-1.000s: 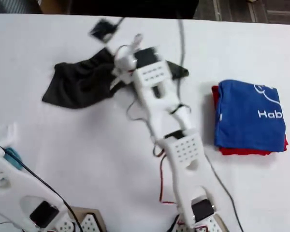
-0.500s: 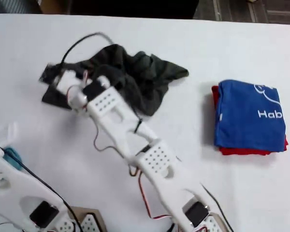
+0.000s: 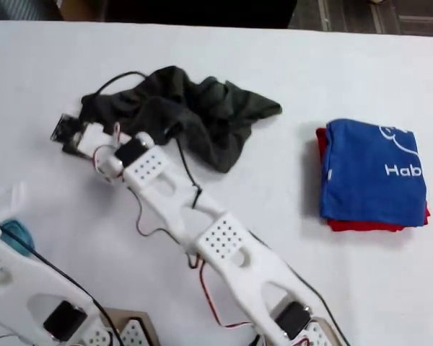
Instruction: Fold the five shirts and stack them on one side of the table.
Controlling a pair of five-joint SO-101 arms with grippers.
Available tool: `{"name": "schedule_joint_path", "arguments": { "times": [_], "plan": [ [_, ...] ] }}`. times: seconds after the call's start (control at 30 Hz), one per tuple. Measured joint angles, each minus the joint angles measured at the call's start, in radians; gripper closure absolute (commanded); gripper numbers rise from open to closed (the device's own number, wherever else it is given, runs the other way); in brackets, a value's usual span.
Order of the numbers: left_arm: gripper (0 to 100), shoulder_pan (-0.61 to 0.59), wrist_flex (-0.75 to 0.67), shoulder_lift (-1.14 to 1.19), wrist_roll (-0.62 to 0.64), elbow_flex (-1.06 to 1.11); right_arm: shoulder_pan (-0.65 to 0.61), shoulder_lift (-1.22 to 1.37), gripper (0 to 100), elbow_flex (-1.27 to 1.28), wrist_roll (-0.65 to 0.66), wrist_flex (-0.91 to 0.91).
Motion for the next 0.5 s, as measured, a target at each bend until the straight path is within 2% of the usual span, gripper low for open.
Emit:
{"name": "schedule_joint_path", "arguments": {
  "times": [0.07, 0.17, 0.23, 0.5],
  "plan": [
    [72, -0.002, 0.000, 0.000, 0.000, 0.000, 0.011, 0.000, 78.9, 0.000, 0.014, -0.002],
    [72, -0.002, 0.000, 0.000, 0.000, 0.000, 0.014, 0.000, 99.2, 0.000, 0.066, -0.002],
    [72, -0.002, 0.000, 0.000, 0.000, 0.000, 0.015, 0.000, 95.3, 0.000, 0.078, -0.002],
    [72, -0.002, 0.000, 0.000, 0.000, 0.000, 0.098, 0.000, 97.8, -0.048, 0.094, 0.092]
  ]
}}
